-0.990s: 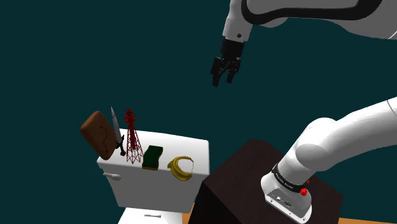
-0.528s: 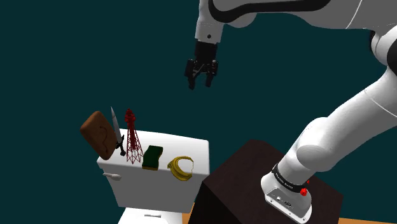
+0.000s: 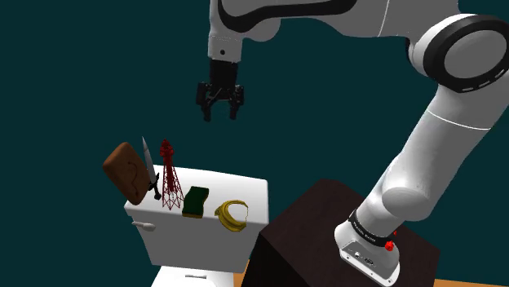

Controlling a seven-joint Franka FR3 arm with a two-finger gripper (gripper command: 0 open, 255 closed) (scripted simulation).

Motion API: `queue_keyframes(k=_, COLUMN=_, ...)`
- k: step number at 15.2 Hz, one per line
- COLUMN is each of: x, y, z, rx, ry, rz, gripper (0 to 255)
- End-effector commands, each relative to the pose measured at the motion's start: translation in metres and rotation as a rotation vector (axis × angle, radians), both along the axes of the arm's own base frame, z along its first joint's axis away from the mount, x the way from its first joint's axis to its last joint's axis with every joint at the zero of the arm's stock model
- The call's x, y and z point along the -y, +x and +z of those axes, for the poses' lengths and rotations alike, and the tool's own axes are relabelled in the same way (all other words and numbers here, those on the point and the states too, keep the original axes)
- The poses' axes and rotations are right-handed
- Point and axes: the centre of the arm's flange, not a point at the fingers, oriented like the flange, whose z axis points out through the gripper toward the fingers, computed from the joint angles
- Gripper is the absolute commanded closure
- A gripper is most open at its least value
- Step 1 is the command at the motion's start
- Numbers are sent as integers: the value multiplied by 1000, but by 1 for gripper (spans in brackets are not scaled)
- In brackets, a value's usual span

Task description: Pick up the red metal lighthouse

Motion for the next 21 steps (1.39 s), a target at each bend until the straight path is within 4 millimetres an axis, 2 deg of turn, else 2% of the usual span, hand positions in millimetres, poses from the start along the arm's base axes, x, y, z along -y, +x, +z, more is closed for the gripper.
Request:
queue_keyframes(k=1, x=-19, y=17, z=-6, rx=-29, ry=14, rz=-4, gripper=0)
queue_keyframes(k=11, x=-118, y=95, z=-48, rx=-164, ry=81, rz=-14, gripper=0)
queue_keyframes(k=18, x=-118, y=95, z=-85, rx=-164, ry=81, rz=-14, gripper=0)
queue_keyframes(k=20, x=-118, y=95, z=-88, rx=-164, ry=81, rz=-14, gripper=0)
queue_keyframes(k=21, x=-118, y=95, z=-88, rx=-164, ry=81, rz=-14, gripper=255)
